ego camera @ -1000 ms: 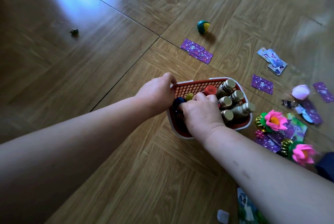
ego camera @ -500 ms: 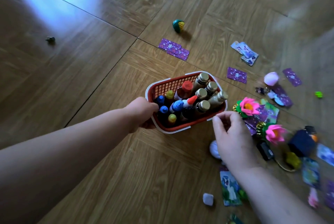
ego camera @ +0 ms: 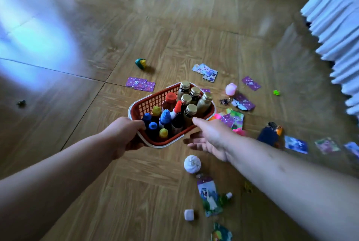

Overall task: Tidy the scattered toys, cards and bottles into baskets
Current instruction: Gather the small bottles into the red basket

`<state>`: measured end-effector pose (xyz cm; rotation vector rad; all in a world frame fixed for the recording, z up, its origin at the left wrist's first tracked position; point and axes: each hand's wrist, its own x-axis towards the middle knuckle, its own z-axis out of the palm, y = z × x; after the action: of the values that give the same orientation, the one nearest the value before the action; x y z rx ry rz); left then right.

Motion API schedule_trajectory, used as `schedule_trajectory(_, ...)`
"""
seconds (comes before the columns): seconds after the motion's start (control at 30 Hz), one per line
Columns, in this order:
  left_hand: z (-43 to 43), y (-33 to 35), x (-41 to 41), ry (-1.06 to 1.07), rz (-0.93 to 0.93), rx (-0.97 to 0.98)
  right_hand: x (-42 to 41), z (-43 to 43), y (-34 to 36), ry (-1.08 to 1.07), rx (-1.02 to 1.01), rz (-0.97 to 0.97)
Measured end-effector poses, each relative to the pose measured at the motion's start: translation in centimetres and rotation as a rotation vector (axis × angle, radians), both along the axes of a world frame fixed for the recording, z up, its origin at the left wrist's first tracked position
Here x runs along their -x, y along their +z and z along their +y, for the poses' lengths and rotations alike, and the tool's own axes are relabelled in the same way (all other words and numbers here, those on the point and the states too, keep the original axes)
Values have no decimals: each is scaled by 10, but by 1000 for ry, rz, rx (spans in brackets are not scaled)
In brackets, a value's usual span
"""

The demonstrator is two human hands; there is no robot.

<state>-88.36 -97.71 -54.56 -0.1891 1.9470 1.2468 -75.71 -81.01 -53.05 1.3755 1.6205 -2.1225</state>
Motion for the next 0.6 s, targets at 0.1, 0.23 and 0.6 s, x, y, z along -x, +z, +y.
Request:
schedule_trajectory(0.1, 36, 35, -19, -38, 22, -61, -14, 27, 28, -14, -61, 26)
schedule_trajectory(0.23, 95, 76, -45, -76, 44, -120, -30, 80, 61, -81, -246, -12)
schedule_trajectory(0.6, 292, 185, -116, -286, 94, -215, -134, 238, 164, -314, -450, 66)
